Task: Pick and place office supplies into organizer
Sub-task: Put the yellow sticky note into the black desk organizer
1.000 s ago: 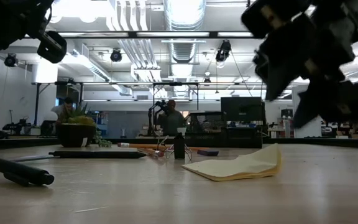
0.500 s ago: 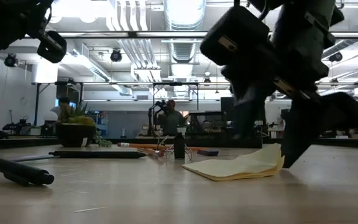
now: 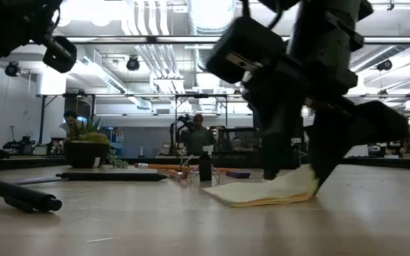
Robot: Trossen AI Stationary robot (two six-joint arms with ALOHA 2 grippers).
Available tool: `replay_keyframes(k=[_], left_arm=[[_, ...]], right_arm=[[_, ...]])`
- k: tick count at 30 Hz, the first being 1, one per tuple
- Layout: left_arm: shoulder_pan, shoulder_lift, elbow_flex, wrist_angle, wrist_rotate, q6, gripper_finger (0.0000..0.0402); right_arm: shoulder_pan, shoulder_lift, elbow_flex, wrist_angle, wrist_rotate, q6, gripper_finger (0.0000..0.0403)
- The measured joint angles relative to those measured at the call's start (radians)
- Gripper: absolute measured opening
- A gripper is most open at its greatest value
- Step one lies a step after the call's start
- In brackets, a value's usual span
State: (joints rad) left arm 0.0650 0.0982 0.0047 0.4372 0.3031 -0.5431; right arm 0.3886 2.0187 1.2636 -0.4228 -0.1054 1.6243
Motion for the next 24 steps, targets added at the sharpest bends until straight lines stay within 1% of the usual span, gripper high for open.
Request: replay_keyframes(k=[3, 5, 7, 11, 12, 14, 17, 18, 22, 24], left_arm=[[0.000, -0.001, 0.000, 0.000, 0.000, 0.000, 0.0000], [0.000, -0.001, 0.000, 0.000, 0.000, 0.000, 0.0000], [0.000, -0.001, 0.000, 0.000, 0.000, 0.000, 0.0000], [0.000, -0.001, 0.000, 0.000, 0.000, 0.000, 0.0000], [0.000, -0.001, 0.000, 0.000, 0.000, 0.000, 0.0000], [0.000, -0.001, 0.000, -0.001, 0.000, 0.000, 0.0000], [0.000, 0.000, 0.000, -0.001, 0.000, 0.000, 0.0000], [0.000, -0.001, 0.000, 0.000, 0.000, 0.000, 0.0000], [0.000, -0.001, 0.000, -0.001, 0.000, 0.000, 0.0000], [0.000, -0.001, 0.000, 0.000, 0.000, 0.000, 0.0000]], right_arm=[[-0.003, 0.024, 0.032, -0.001, -0.003, -0.025, 0.0164], [-0.006, 0.034, 0.044, -0.017, -0.006, -0.033, 0.0147], [-0.007, 0.035, 0.044, -0.030, -0.007, -0.043, 0.0116], [-0.008, 0.036, 0.038, -0.045, 0.023, -0.055, 0.0033], [-0.008, 0.036, 0.037, -0.045, 0.034, -0.057, 0.0021], [-0.008, 0.035, 0.037, -0.045, 0.061, -0.052, 0.0013], [-0.003, 0.015, 0.037, -0.053, 0.151, -0.037, 0.0009], [-0.001, 0.007, 0.042, -0.076, 0.207, -0.039, 0.0008], [-0.015, -0.067, 0.107, -0.293, 0.421, -0.067, 0.0008], [-0.015, -0.126, 0.156, -0.426, 0.503, -0.075, 0.0008]])
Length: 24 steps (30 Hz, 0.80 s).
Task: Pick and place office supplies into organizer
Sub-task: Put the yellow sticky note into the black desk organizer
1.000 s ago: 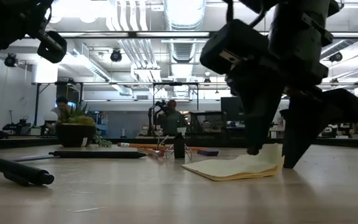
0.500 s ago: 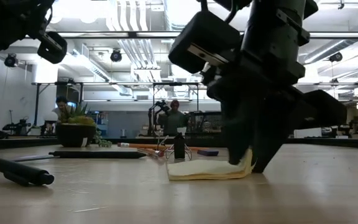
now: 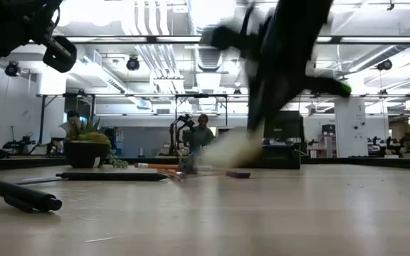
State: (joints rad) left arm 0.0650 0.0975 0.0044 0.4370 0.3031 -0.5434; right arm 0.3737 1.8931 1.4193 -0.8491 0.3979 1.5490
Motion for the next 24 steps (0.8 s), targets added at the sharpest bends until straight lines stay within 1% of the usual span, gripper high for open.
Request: replay_keyframes(k=[4, 7, 11, 12, 13, 14, 16, 20, 22, 24], left_arm=[[0.000, -0.001, 0.000, 0.001, 0.000, 0.000, 0.0000], [0.000, -0.001, 0.000, 0.000, 0.000, 0.000, 0.0000], [0.000, 0.003, 0.000, 0.000, 0.000, 0.000, 0.0000], [0.000, 0.003, 0.000, 0.001, 0.000, 0.000, 0.0000], [0.000, 0.005, 0.000, 0.000, 0.000, 0.000, 0.0000], [0.000, 0.005, 0.000, -0.001, 0.000, 0.000, 0.0000], [0.000, 0.006, 0.000, 0.002, 0.000, 0.000, 0.0000], [0.000, 0.009, 0.000, 0.002, 0.000, 0.000, 0.0000], [0.000, 0.009, 0.000, 0.000, 0.000, 0.000, 0.0000], [0.000, 0.011, 0.000, 0.001, 0.000, 0.000, 0.0000]], right_arm=[[-0.018, -0.076, 0.094, -0.282, 0.124, -0.009, 0.0008], [-0.055, -0.137, 0.141, -0.479, 0.170, -0.007, 0.0008], [-0.102, -0.198, 0.153, -0.708, 0.218, 0.003, 0.0008], [-0.122, -0.212, 0.149, -0.730, 0.245, 0.004, 0.0008], [-0.148, -0.235, 0.135, -0.714, 0.283, -0.044, 0.0008], [-0.172, -0.258, 0.120, -0.691, 0.308, -0.105, 0.0008], [-0.224, -0.273, 0.110, -0.652, 0.318, -0.235, 0.0008], [-0.308, -0.239, 0.104, -0.611, 0.320, -0.511, 0.0008], [-0.341, -0.215, 0.104, -0.589, 0.348, -0.642, 0.0008], [-0.367, -0.188, 0.106, -0.575, 0.371, -0.732, 0.0008]])
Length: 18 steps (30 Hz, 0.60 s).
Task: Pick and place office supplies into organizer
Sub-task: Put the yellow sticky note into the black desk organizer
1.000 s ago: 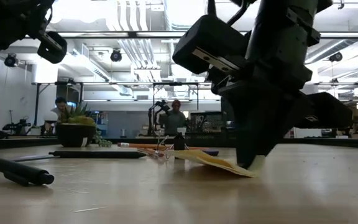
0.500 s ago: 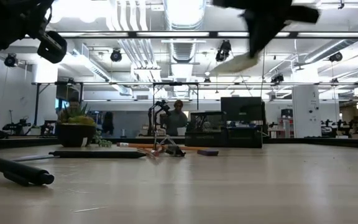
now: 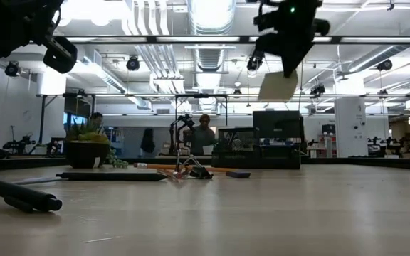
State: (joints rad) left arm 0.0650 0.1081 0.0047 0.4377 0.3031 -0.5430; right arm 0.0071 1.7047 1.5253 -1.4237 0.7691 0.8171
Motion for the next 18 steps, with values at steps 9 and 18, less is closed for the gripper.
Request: replay_keyframes(k=[9, 18], left_arm=[[0.000, -0.001, 0.000, 0.000, 0.000, 0.000, 0.0000], [0.000, 0.000, 0.000, 0.000, 0.000, 0.000, 0.0000]], right_arm=[[-0.142, 0.119, -0.002, -0.001, 0.066, -0.066, 0.0008], [-0.320, 0.159, -0.011, 0.227, -0.148, -0.437, 0.0008]])
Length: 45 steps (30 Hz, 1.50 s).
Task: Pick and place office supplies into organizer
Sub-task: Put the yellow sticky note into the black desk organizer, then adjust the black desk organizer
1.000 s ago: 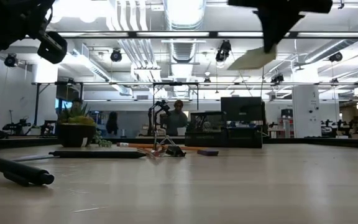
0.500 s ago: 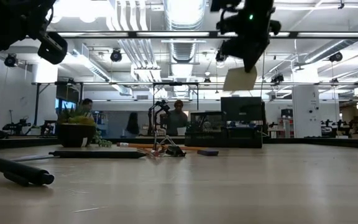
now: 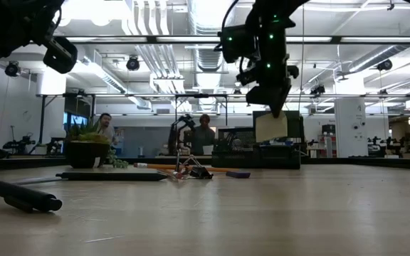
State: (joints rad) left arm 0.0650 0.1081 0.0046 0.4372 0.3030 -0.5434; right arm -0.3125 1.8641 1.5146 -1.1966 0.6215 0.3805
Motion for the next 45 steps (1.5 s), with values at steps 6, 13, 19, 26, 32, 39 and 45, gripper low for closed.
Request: replay_keyframes(k=[6, 13, 19, 26, 32, 39, 45], left_arm=[[0.000, 0.001, 0.000, 0.000, 0.000, 0.000, 0.0000], [0.000, 0.000, 0.000, 0.000, 0.000, 0.000, 0.0000], [0.000, 0.001, 0.000, 0.000, 0.000, 0.000, 0.0000], [0.000, 0.001, 0.000, 0.000, 0.000, 0.000, 0.0000], [0.000, 0.001, 0.000, 0.000, 0.000, 0.000, 0.0000], [0.000, 0.001, 0.000, 0.000, 0.000, 0.000, 0.0000], [0.000, 0.000, 0.000, 0.000, 0.000, 0.000, 0.0000]], right_arm=[[-0.126, -0.001, -0.021, 0.018, -0.160, -0.163, 0.0009], [-0.197, -0.001, -0.099, 0.139, -0.338, -0.200, 0.0009], [-0.194, 0.001, -0.159, 0.246, -0.381, -0.201, 0.0009], [-0.194, 0.000, -0.220, 0.245, -0.334, -0.129, 0.0014], [-0.172, -0.002, -0.219, 0.284, -0.331, -0.146, 0.0075], [-0.131, -0.017, -0.197, 0.290, -0.329, -0.262, 0.0173], [-0.025, -0.061, -0.182, 0.295, -0.460, -0.460, 0.0209]])
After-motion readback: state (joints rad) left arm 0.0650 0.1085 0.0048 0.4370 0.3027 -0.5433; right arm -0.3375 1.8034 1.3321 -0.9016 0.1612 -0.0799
